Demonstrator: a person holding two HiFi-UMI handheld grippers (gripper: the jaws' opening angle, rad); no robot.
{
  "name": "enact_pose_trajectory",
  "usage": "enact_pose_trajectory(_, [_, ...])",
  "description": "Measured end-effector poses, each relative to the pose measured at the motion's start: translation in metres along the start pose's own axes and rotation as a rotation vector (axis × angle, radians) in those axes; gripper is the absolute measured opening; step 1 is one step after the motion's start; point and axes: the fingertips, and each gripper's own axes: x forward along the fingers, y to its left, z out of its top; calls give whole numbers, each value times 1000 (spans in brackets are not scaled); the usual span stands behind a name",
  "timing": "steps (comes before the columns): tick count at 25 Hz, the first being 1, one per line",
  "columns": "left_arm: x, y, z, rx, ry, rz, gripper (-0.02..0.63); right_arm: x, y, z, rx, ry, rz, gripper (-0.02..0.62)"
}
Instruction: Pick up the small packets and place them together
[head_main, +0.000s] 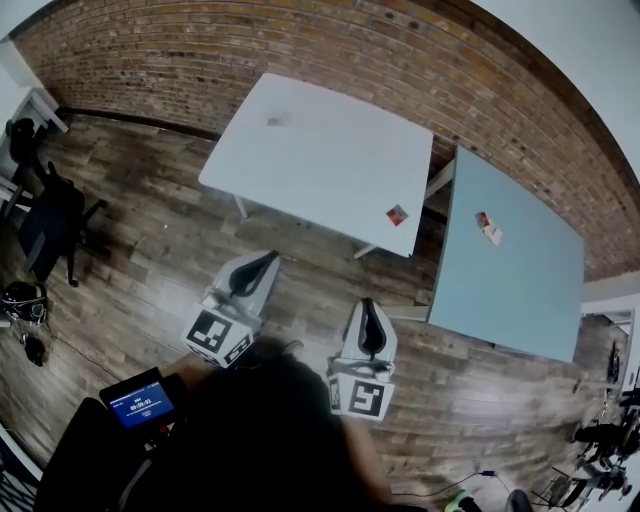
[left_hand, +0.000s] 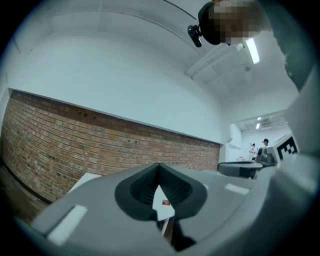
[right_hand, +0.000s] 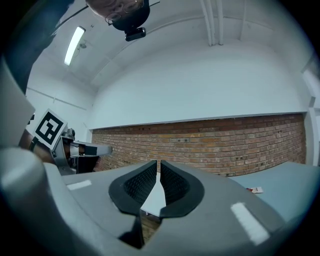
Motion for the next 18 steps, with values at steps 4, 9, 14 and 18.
enact_pose_trajectory(4, [8, -7, -5, 14, 7, 38, 0, 3, -13, -5, 8, -9, 41, 21])
enact_pose_trajectory(9, [23, -10, -10, 20, 11, 63, 0, 9, -32, -17, 2, 25, 53, 21])
enact_pose_trajectory(14, [47, 17, -9, 26, 8, 76, 0, 44, -32, -16, -16, 24, 71, 21])
enact_pose_trajectory(18, [73, 48, -12, 15, 9, 74, 0, 86, -31, -18, -23, 44, 67, 21])
